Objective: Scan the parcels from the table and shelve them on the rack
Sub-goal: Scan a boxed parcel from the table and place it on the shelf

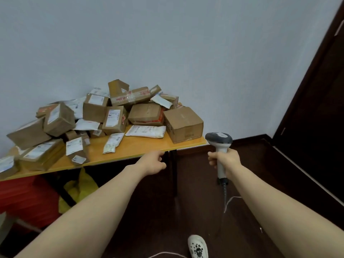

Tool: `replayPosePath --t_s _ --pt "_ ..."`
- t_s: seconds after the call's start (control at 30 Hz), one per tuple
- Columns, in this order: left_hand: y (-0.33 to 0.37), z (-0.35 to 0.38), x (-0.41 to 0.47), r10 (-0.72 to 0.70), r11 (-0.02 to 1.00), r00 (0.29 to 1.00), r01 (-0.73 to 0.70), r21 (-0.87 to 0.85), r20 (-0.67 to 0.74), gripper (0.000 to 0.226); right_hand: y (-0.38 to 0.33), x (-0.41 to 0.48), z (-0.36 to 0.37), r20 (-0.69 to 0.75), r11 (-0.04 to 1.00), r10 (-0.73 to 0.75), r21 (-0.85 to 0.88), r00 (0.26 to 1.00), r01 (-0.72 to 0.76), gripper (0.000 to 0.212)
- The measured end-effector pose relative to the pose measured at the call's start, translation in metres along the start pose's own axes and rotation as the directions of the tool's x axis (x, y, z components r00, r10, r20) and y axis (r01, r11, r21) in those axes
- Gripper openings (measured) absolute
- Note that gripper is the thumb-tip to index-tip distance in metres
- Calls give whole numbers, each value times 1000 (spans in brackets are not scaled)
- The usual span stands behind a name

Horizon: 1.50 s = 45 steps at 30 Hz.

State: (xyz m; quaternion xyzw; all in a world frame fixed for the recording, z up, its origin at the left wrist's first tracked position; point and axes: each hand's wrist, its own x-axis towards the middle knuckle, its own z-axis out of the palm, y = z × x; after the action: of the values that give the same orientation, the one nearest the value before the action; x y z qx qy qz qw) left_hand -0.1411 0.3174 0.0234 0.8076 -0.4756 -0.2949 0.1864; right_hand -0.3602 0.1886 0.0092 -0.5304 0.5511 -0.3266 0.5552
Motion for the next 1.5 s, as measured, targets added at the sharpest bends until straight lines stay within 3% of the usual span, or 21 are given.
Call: replayPosePath --t_s 0.33,0.67,0.8,0.97,1.13,1.23,1.3,1.37,1.43,1.5 --pt "52 -4 226 -179 982 979 173 -70 -97 59 -28 242 20 80 994 112 -4 991 -112 6" --pt "55 9 349 -330 934 936 304 -186 -126 63 -34 392 57 176 988 152 -26 973 -150 29" --pt "52 16 368 -392 910 915 372 -182 -92 80 -24 410 69 248 980 189 13 950 -198 51" --pt "53 25 371 -415 902 907 398 -169 -76 83 -26 408 72 206 982 155 75 966 -174 40" --pt "46 22 361 -397 885 918 388 -257 17 87 -56 386 63 248 971 5 231 969 -64 23" --pt "38 25 345 -382 887 912 408 -218 153 58 -71 367 69 343 970 -101 241 934 16 16" --pt "36 27 337 -386 871 907 419 -256 170 32 -76 353 80 423 975 -148 216 894 60 13" --pt "41 21 332 -437 776 890 445 -446 128 16 -77 340 93 467 979 -174 176 867 101 13" --pt "46 7 331 -492 667 870 390 -635 18 27 -77 331 102 479 981 -180 151 859 122 13" --pt "48 -6 333 -514 660 846 284 -696 -141 55 -79 328 105 496 983 -161 160 853 92 15"
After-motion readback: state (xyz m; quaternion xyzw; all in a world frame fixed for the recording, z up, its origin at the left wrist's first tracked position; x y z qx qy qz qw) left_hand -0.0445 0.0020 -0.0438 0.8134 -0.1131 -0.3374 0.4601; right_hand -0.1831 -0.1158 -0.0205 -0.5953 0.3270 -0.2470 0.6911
